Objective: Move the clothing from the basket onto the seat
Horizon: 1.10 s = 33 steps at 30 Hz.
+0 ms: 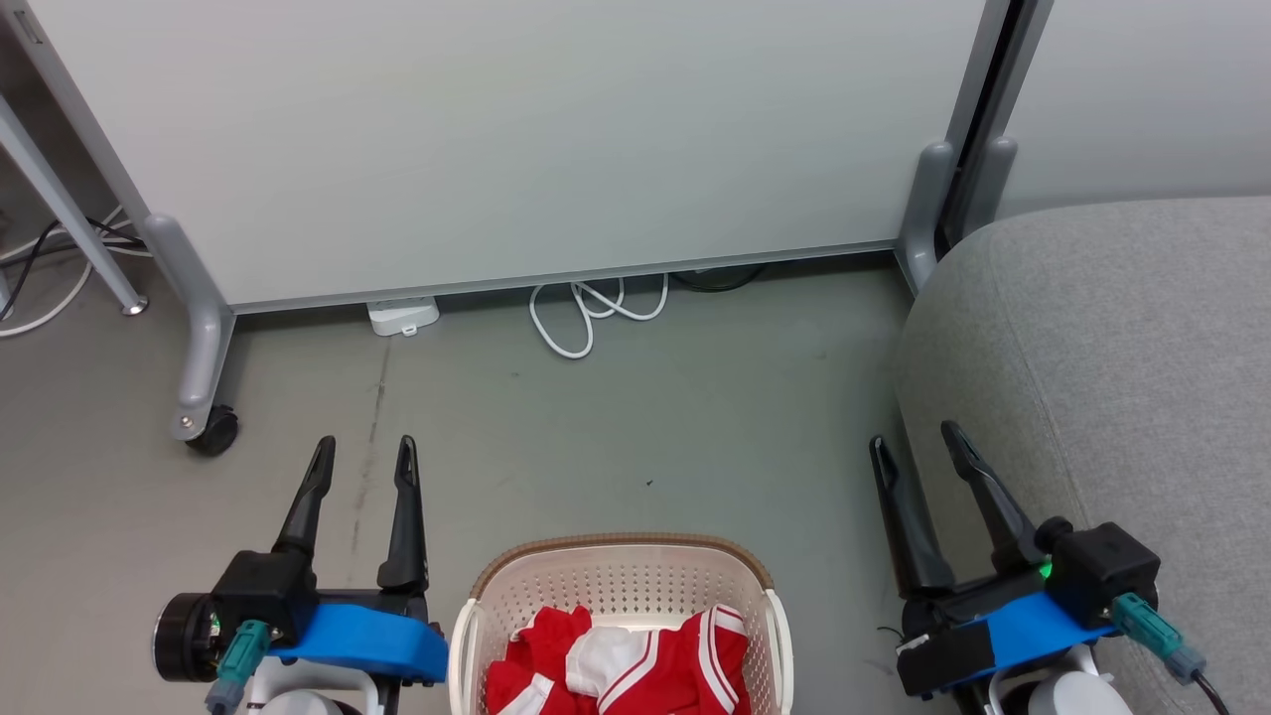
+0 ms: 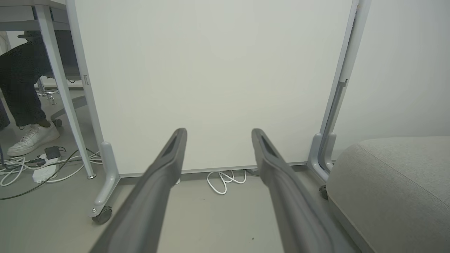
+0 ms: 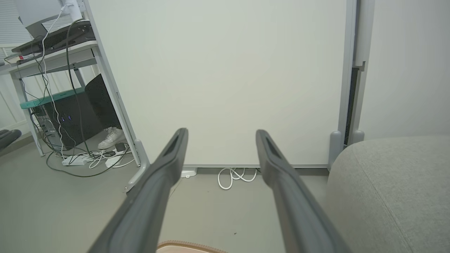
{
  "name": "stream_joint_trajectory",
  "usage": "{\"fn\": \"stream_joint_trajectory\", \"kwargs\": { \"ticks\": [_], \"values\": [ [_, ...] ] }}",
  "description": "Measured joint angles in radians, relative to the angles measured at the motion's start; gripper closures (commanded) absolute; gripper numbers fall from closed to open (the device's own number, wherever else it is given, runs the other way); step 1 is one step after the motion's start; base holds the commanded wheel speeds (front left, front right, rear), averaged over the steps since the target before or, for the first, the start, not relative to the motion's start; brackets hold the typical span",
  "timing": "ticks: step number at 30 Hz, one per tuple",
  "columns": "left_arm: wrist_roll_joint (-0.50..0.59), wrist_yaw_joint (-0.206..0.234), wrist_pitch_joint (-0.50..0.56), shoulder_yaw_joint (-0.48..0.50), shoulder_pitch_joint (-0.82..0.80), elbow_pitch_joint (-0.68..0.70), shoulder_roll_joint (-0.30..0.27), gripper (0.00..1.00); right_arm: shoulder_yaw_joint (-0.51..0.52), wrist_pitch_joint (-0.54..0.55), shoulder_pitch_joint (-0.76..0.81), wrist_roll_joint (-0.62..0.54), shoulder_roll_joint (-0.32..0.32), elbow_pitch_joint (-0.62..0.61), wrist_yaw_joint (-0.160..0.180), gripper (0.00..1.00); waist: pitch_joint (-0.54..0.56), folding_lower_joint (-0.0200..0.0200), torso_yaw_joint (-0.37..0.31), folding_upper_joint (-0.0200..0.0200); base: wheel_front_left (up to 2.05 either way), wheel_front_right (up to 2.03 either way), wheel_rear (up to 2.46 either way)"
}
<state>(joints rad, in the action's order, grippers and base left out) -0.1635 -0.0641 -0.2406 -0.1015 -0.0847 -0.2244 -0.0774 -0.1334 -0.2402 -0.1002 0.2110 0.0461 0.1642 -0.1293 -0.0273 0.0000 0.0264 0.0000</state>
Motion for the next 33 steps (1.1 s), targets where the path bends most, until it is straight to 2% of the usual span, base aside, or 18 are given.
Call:
{"fn": "stream_joint_trajectory", "kwargs": {
  "ticks": [12, 33],
  "values": [
    [0.077, -0.021, -0.021, 0.004, -0.004, -0.021, 0.012, 0.00, -0.008, -0.021, -0.001, -0.067, 0.001, 0.012, 0.000, 0.00, 0.003, 0.0000, 0.002, 0.0000, 0.00, 0.00, 0.00],
    [0.076, -0.045, -0.021, 0.025, -0.004, -0.039, 0.022, 0.00, -0.010, -0.022, -0.002, -0.051, 0.001, 0.026, 0.000, 0.00, 0.009, 0.0000, 0.000, 0.0000, 0.00, 0.00, 0.00]
  ]
}}
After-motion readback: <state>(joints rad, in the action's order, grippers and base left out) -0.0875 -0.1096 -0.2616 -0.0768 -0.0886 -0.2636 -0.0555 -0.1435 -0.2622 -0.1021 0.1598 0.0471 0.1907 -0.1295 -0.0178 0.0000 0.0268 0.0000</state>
